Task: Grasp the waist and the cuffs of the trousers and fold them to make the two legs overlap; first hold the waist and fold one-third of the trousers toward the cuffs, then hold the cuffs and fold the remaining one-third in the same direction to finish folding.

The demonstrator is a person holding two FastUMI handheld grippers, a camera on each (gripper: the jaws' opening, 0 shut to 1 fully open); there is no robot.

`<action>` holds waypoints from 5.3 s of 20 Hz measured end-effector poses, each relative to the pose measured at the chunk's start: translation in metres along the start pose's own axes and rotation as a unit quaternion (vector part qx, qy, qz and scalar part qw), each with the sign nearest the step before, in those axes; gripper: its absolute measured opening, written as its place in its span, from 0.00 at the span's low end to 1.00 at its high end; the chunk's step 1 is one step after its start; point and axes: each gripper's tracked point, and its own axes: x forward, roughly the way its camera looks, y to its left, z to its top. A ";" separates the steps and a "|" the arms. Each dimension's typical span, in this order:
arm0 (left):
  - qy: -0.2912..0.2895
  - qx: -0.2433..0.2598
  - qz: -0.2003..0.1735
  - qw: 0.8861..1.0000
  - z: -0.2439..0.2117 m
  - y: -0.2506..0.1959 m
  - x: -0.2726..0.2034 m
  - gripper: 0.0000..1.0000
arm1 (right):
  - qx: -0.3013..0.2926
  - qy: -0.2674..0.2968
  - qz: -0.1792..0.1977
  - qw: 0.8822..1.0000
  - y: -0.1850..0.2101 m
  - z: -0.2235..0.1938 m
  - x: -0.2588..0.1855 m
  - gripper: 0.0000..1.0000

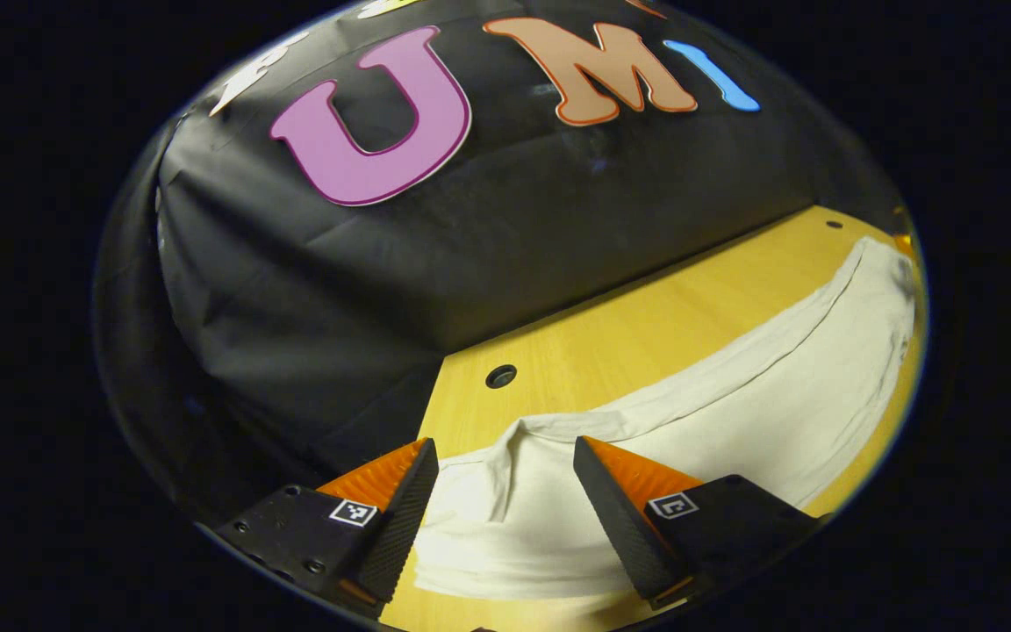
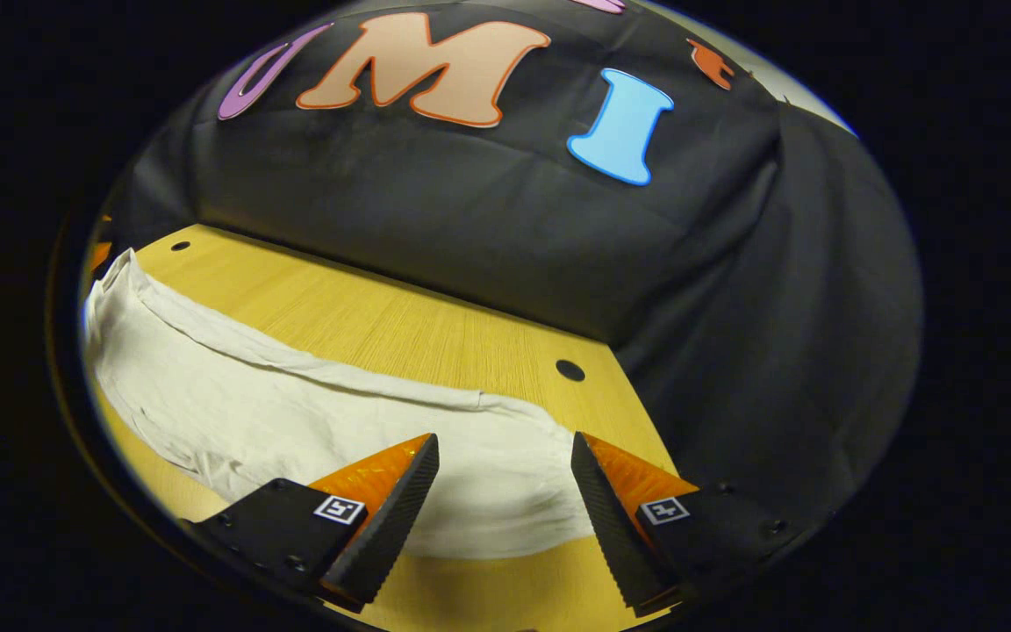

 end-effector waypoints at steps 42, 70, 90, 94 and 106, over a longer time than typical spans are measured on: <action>0.002 -0.097 0.021 0.995 -0.007 -0.052 -0.121 0.96 | 0.342 0.089 -0.002 0.935 -0.071 -0.035 0.014 0.14; 0.025 -0.161 0.035 0.986 -0.071 0.069 -0.095 0.97 | 0.090 -0.070 0.211 0.971 0.135 0.109 -0.089 0.14; 0.090 -0.242 -0.052 0.965 -0.148 0.054 -0.023 0.98 | -0.051 -0.002 0.257 0.965 0.161 0.061 -0.108 0.98; 0.114 -0.263 -0.066 0.956 -0.162 0.042 -0.005 0.96 | -0.057 0.006 0.237 0.970 0.151 0.057 -0.118 0.98; 0.142 -0.198 -0.083 0.966 -0.166 0.017 0.007 0.75 | -0.042 0.019 0.199 0.979 0.151 0.049 -0.118 0.98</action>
